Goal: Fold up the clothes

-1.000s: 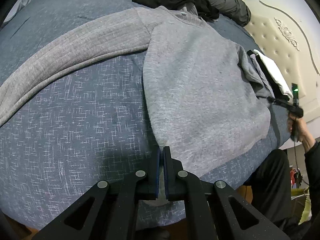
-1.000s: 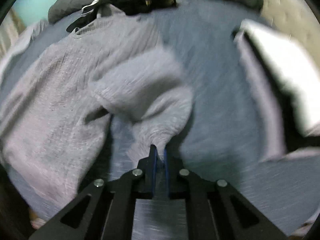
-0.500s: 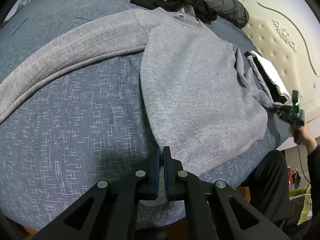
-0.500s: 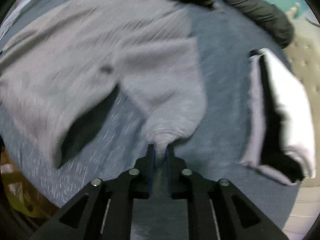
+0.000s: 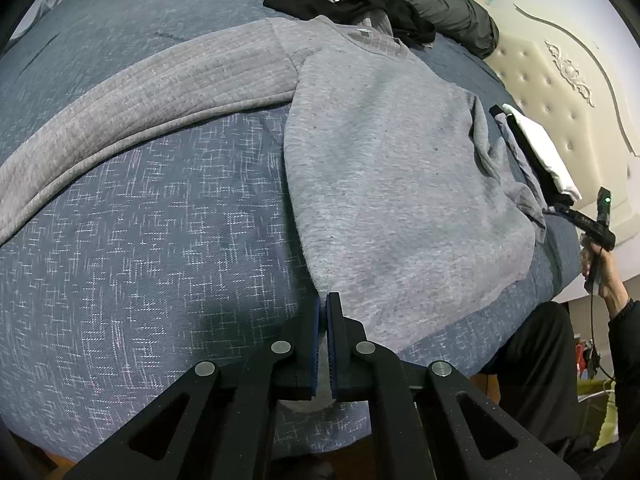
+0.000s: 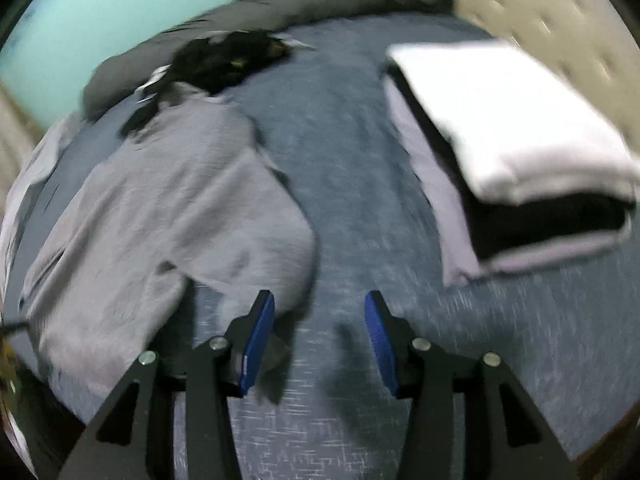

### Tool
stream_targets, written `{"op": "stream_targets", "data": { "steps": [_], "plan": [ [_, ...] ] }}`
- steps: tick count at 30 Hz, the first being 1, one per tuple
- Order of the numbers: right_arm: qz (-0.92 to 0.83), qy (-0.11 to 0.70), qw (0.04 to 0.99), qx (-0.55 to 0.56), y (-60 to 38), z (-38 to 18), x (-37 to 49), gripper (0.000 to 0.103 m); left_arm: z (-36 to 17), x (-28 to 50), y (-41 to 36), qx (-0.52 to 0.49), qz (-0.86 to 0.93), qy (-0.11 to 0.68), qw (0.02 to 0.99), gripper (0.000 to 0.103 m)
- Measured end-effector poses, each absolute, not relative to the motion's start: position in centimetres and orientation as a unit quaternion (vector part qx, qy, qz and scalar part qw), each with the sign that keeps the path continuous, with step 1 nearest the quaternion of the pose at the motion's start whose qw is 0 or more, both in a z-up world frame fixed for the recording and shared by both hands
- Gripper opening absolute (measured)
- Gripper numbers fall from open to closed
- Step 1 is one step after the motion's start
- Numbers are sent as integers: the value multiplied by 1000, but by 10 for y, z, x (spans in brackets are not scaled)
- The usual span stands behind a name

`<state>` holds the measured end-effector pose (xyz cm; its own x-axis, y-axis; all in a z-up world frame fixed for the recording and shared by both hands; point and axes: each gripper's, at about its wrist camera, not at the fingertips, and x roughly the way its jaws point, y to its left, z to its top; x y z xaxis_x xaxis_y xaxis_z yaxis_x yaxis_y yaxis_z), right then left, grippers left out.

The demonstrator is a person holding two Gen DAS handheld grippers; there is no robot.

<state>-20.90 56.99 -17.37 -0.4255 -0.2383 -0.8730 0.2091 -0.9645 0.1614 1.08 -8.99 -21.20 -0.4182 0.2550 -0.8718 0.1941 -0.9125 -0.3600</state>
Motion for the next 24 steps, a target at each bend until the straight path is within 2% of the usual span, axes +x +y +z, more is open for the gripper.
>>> {"op": "stream_targets", "data": {
  "steps": [9, 14, 20, 21, 22, 23, 24],
  "plan": [
    [-809, 19, 150, 567, 518, -216, -215, 47, -210, 10, -87, -541, 816, -205, 19, 3],
    [-799, 43, 171, 575, 482, -226, -217, 56, -211, 10, -85, -540, 815, -208, 19, 3],
    [-788, 58, 168, 589, 465, -235, -212, 56, -212, 11, -84, -541, 815, -209, 20, 3],
    [-786, 59, 167, 592, 463, -236, -211, 55, -212, 11, -84, -540, 815, -209, 20, 3],
    [-784, 61, 167, 594, 460, -238, -210, 49, -212, 11, -84, -540, 815, -209, 20, 3],
    [-783, 63, 166, 597, 458, -239, -209, 36, -212, 11, -85, -541, 815, -208, 20, 3],
    [-781, 65, 166, 599, 456, -240, -207, 29, -212, 11, -85, -541, 815, -208, 20, 3]
  ]
}}
